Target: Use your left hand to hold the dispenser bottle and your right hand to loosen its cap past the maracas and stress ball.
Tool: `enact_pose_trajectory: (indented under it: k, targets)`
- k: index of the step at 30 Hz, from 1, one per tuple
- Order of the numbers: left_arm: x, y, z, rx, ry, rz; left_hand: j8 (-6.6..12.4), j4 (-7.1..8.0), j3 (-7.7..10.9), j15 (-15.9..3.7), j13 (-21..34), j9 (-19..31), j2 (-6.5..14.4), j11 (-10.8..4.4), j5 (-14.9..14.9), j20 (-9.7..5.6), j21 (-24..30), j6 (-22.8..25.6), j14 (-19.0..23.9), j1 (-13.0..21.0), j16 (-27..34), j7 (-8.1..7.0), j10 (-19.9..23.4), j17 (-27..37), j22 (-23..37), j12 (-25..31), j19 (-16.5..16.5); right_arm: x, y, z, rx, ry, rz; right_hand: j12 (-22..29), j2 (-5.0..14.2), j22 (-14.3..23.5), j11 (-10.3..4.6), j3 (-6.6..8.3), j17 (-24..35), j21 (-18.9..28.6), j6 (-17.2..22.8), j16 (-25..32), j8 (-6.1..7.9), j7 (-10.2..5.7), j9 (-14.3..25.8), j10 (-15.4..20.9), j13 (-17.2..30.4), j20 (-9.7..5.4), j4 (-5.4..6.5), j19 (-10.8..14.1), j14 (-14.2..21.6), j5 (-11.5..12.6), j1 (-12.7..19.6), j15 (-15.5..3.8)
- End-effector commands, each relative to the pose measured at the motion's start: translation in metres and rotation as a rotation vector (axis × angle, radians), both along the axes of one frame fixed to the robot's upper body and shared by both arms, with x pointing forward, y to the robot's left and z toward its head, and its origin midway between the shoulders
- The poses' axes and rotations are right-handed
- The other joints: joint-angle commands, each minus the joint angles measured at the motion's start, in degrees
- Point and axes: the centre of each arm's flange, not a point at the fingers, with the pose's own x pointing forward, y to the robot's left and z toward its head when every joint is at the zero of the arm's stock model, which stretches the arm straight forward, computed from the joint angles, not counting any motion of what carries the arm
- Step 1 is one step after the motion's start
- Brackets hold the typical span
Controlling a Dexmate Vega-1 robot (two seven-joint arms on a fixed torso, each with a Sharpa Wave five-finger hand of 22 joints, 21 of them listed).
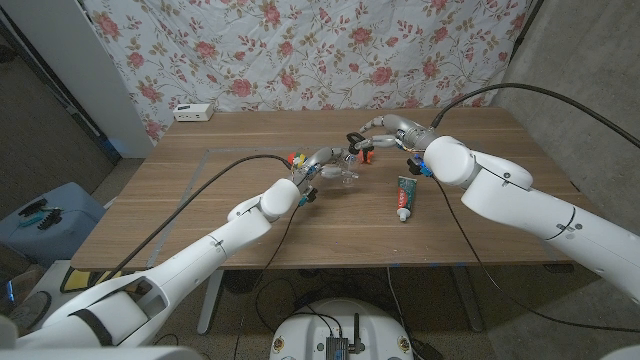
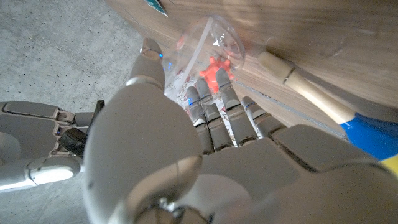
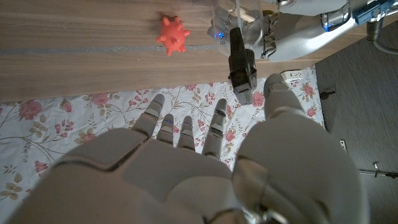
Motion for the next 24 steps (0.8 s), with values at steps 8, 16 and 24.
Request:
enact_pose_trajectory:
  k: [8, 16, 24]
  targets:
    - [-0.0014, -0.0027, -0.0032, -0.004, 0.005, 0.002, 0.52, 3.55, 4.30, -6.32, 7.02, -0.07, 5.47, -2.02, 0.40, -4.10, -0.19, 4.70, 2.50, -0.62, 0.12, -0.71, 2.78, 0.41, 0.06, 1.50, 0.49, -0.0012, -0.0047, -0.0022, -0.006, 0.025, -0.023, 0.42, 0.24, 0.11, -0.21, 1.31, 0.06, 0.62, 1.90, 0.30, 1.02, -0.63, 0.30, -0.33, 0.27, -0.25, 0.09, 0.61, -0.03, -0.07, 2.51, 0.02]
    - [-0.0025, -0.0039, -0.0050, -0.003, 0.005, -0.002, 0.71, 3.48, 4.52, -6.34, 7.14, -0.11, 5.49, -2.13, 0.44, -4.13, -0.17, 4.78, 2.57, -0.65, 0.00, -0.73, 2.77, 0.47, 0.06, 1.52, 0.51, -0.0025, -0.0062, -0.0025, -0.003, 0.037, -0.014, 0.45, 0.63, 0.11, -0.31, 1.90, 0.04, 0.58, 3.19, 0.29, 1.56, -1.41, 0.34, -0.31, 0.27, -0.28, 0.25, 0.61, -0.04, -0.09, 3.67, -0.01]
    - [-0.0024, -0.0046, -0.0053, -0.003, 0.004, -0.006, 0.86, 3.55, 4.66, -6.36, 7.26, -0.13, 5.53, -2.08, 0.45, -4.16, -0.19, 4.76, 2.69, -0.89, -0.09, -0.78, 2.93, 0.54, 0.06, 1.62, 0.48, -0.0015, -0.0061, -0.0012, -0.001, 0.049, 0.007, 0.47, 1.24, 0.12, -0.43, 2.59, 0.02, 0.56, 5.07, 0.26, 2.33, -2.07, 0.40, -0.32, 0.26, -0.33, 0.44, 0.64, -0.10, -0.08, 4.95, -0.18]
